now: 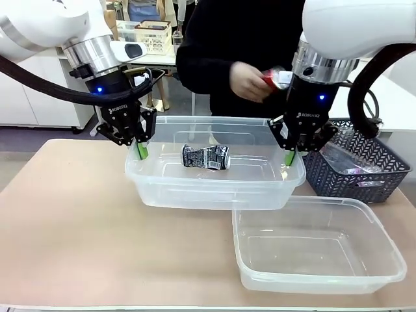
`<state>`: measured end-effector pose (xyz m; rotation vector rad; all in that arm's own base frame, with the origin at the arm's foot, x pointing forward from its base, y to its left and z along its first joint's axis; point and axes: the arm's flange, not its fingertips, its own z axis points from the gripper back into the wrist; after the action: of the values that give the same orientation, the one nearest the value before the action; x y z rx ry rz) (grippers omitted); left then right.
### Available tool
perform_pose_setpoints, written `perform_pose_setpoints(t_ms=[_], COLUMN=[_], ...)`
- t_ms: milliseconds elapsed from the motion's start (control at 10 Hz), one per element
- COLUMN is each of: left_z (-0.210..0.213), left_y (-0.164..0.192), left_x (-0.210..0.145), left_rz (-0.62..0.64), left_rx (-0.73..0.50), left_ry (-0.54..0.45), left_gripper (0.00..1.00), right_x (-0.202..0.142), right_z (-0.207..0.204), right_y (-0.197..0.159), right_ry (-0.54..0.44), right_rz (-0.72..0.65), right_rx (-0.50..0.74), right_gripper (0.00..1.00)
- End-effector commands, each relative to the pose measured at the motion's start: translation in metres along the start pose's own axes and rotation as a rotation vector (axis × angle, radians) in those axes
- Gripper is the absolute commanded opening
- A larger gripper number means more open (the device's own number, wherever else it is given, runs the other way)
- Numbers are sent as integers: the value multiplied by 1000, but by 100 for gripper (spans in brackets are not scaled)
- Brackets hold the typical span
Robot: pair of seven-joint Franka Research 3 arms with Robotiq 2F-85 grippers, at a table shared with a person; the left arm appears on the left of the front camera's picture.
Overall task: Sort the waste into each basket.
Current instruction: Offer the picked Organizing box to the human.
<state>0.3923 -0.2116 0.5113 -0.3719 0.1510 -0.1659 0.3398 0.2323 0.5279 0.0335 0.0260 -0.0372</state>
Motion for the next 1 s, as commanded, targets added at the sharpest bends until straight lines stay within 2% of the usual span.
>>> perform_pose_setpoints(t_ms=[0, 900], left_z=[7, 7], left_y=[0, 0], left_x=[-1, -1], left_rz=[-16, -16], left_rx=[-2, -2], left_ry=[5, 5], left_gripper=[6, 6], right_x=[-1, -1], right_z=[1, 1], right_y=[-2, -2], right_ry=[-6, -6], right_rz=[7, 7], right_rx=[-7, -7], right_gripper=[7, 7])
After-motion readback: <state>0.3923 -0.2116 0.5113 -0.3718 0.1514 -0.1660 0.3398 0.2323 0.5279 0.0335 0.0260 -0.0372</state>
